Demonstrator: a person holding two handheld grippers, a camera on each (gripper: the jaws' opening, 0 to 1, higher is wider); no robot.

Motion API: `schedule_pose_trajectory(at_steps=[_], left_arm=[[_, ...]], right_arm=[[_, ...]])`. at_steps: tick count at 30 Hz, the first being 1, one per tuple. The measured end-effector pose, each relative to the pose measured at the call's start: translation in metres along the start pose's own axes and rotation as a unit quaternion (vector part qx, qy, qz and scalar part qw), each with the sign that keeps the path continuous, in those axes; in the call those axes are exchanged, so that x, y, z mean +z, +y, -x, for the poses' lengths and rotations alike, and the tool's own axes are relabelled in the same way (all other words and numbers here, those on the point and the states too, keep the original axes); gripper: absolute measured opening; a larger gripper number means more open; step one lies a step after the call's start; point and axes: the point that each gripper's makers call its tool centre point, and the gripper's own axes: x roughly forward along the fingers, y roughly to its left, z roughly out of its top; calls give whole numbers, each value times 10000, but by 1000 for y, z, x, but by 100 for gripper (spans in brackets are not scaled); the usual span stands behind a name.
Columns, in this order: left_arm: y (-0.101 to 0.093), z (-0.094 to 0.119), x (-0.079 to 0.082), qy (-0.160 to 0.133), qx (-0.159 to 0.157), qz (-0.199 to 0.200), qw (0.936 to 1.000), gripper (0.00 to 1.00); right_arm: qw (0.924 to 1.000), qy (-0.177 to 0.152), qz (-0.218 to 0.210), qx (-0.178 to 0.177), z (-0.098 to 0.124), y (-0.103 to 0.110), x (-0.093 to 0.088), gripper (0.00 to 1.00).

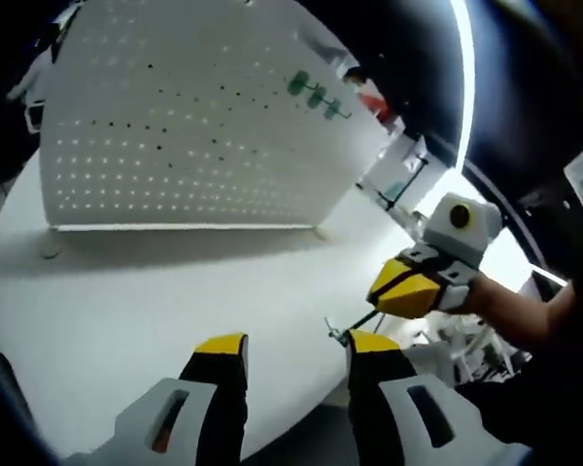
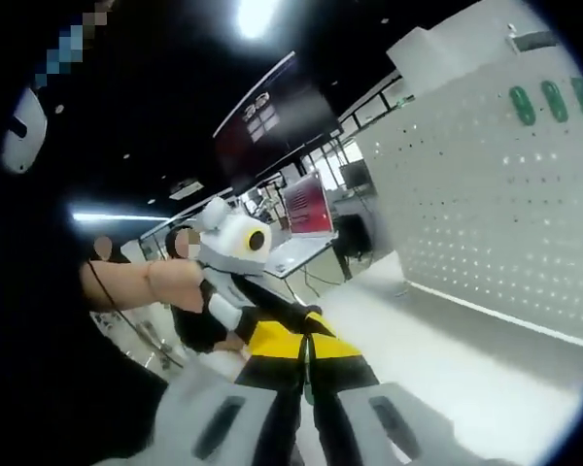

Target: Insert the hook assembly into the mounting plate slot until the hook locks in place.

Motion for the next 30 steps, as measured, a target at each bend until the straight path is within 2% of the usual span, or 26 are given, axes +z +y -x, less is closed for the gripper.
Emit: schedule_pose_trajectory(at_steps=[5,10,17,25,27,30], left_arm=[[-9,0,1,-25,-267,329,9991,27],[-21,1,1,-43,-628,603,9962,22],[-32,1,-1,42,-959,700,9929,8],[-34,0,-3,61,-1072,747,9914,6],[-36,1,-6,131,-1123,860,9899,5],[-31,0,-3,42,-1083,995,9891,3]], right_arm=[[9997,-17,203,119,1,4,3,0],[9992,-69,324,245,1,9,8,0],[9979,-64,493,407,0,16,8,0],[9974,-16,520,500,1,20,6,0],[9972,12,534,520,1,21,5,0],[9968,117,612,505,1,21,0,0]])
